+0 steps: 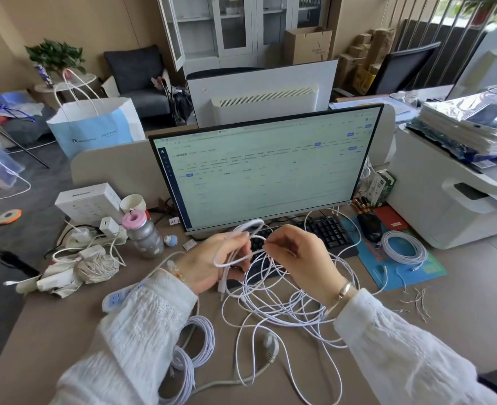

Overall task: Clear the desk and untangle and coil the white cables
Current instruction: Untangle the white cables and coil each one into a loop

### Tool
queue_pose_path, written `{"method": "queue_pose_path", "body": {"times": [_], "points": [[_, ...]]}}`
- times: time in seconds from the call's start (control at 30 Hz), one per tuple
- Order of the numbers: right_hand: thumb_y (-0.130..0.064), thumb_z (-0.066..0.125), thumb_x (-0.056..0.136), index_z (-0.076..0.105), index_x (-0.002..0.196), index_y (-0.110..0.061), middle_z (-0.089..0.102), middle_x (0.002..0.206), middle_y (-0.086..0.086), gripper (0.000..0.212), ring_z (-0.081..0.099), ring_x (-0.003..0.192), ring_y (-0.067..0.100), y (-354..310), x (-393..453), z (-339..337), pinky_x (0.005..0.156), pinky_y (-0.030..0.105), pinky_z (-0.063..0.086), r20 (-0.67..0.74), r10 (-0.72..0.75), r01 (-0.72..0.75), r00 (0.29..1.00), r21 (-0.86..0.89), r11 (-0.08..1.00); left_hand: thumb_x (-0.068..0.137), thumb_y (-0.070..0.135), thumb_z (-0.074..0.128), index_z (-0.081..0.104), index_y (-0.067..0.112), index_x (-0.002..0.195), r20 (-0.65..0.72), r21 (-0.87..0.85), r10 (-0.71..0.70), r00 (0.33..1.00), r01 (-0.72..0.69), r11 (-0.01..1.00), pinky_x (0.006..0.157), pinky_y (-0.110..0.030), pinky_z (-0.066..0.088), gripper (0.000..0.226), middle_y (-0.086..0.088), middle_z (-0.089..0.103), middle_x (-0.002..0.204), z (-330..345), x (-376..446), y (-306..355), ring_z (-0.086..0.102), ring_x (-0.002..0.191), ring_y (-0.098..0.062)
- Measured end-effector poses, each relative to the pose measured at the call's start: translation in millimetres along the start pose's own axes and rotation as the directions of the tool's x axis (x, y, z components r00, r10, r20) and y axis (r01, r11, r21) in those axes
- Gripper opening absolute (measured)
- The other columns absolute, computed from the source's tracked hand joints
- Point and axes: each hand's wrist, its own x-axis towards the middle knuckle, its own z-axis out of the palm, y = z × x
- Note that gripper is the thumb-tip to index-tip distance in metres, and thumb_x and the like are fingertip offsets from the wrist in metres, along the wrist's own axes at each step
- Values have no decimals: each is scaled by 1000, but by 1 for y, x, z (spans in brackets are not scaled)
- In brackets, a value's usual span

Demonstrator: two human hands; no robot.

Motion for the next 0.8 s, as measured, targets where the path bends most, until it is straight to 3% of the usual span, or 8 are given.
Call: {"method": "queue_pose_path", "body": {"times": [0.13, 0.3, 0.4, 0.5, 0.6, 0.67, 0.73, 0.8], "points": [[-12, 74, 82, 64, 87, -12, 65, 74, -10, 11, 60, 68, 3, 1, -2, 3, 65, 13, 47, -27, -56, 55, 998, -32, 998, 100, 21, 46, 57, 5, 82, -21, 20, -37, 999, 38, 999, 45, -27, 53, 27, -14, 61, 66, 7, -3, 2, 60, 51, -21], [-11, 74, 82, 59, 83, -9, 64, 70, -12, 16, 61, 64, 4, 2, -6, 7, 60, 14, 46, -112, -136, 136, 984, -11, 991, 102, 20, 45, 57, 9, 86, -77, 89, -91, 993, 97, 991, 37, -16, 30, 22, -1, 41, 47, 13, 3, -3, 39, 33, -13], [-7, 74, 82, 56, 81, -11, 64, 65, -15, 19, 64, 63, 0, 2, -7, 10, 59, 11, 45, -152, -140, 146, 978, 25, 989, 102, 22, 44, 62, 5, 82, -52, 60, -136, 989, 139, 989, 38, -15, 24, 32, 2, 34, 48, 18, 5, -4, 33, 34, -10], [-5, 72, 82, 56, 81, -9, 66, 69, -9, 16, 62, 63, 3, 6, -5, 9, 59, 16, 48, -140, -107, 112, 984, 24, 993, 103, 21, 41, 59, 3, 78, -36, 5, -161, 986, 162, 987, 36, -13, 23, 35, 3, 31, 45, 19, 5, -1, 28, 32, -7], [-2, 60, 89, 60, 86, -1, 65, 73, 3, 3, 57, 60, 7, 7, -2, 3, 58, 22, 46, -33, 56, -43, 998, 310, 950, 103, 19, 42, 56, 3, 78, -29, 3, -109, 994, 110, 994, 35, -17, 19, 32, 5, 30, 46, 17, 3, -1, 26, 33, -6], [-20, 56, 92, 62, 90, -3, 66, 80, 11, 17, 56, 64, 15, 5, -1, -2, 60, 26, 47, 12, 159, -147, 987, 457, 877, 103, 18, 41, 55, 4, 79, -71, 102, -51, 996, 58, 993, 35, -16, 21, 31, 6, 30, 47, 18, 3, -2, 27, 34, -5], [-42, 65, 87, 63, 98, -11, 68, 90, 10, 33, 60, 71, 15, 5, -1, -4, 66, 27, 51, 48, 172, -177, 984, 398, 900, 104, 19, 40, 54, 4, 81, -104, 194, -9, 995, 29, 981, 37, -17, 23, 30, 8, 31, 47, 20, 3, -3, 28, 36, -6], [-45, 77, 75, 61, 109, -23, 67, 99, 0, 44, 63, 80, 15, 10, 0, -5, 73, 30, 55, 86, 159, -176, 984, 266, 948, 104, 20, 40, 54, 5, 86, -100, 189, -1, 995, 20, 982, 38, -17, 23, 28, 9, 31, 48, 21, 3, -3, 29, 37, -7]]}}
